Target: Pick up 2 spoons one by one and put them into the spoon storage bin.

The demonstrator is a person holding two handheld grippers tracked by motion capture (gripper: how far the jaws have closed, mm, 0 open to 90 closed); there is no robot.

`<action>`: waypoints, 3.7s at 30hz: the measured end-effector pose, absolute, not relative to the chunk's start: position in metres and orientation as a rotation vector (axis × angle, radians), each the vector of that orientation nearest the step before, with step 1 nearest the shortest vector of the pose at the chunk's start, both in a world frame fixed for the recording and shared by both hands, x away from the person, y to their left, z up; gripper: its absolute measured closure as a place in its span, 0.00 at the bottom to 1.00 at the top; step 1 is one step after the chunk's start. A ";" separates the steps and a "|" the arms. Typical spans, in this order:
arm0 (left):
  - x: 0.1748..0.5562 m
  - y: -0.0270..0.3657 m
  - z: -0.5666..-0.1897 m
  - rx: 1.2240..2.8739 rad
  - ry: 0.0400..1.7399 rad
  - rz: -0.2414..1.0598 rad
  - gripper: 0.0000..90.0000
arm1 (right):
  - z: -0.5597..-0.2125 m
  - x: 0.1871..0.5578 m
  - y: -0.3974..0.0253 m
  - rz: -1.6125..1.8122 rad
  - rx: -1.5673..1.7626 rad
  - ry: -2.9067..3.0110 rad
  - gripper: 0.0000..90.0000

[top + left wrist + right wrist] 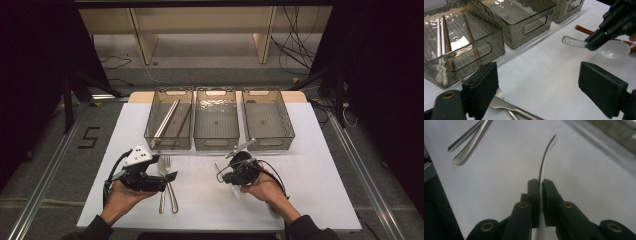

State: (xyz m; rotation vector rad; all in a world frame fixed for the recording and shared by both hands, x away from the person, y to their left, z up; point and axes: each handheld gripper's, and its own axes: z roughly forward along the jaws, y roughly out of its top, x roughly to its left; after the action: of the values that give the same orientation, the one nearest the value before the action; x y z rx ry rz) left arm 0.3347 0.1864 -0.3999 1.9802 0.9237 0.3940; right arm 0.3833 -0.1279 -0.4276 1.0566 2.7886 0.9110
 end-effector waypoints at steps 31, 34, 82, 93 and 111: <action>0.329 0.200 -0.395 1.879 0.930 0.376 0.17 | -0.367 0.480 -0.117 1.079 1.175 2.460 0.96; 0.330 0.200 -0.396 1.873 0.933 0.370 0.17 | -0.366 0.489 -0.113 1.076 1.207 2.442 0.96; 0.332 0.202 -0.401 1.854 0.942 0.352 0.17 | -0.372 0.541 -0.100 1.002 1.363 2.330 0.74; 0.332 0.201 -0.401 1.855 0.943 0.358 0.17 | -0.360 0.502 -0.110 1.006 1.196 2.438 0.48; 0.333 0.203 -0.402 1.843 0.958 0.368 0.17 | -0.367 0.418 -0.165 1.099 1.122 2.496 0.40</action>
State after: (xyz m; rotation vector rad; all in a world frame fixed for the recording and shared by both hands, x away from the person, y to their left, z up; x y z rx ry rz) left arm 0.3327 0.2031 -0.4018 1.8425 0.9582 0.3675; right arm 0.4183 -0.1653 -0.3665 1.1225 2.4964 1.0988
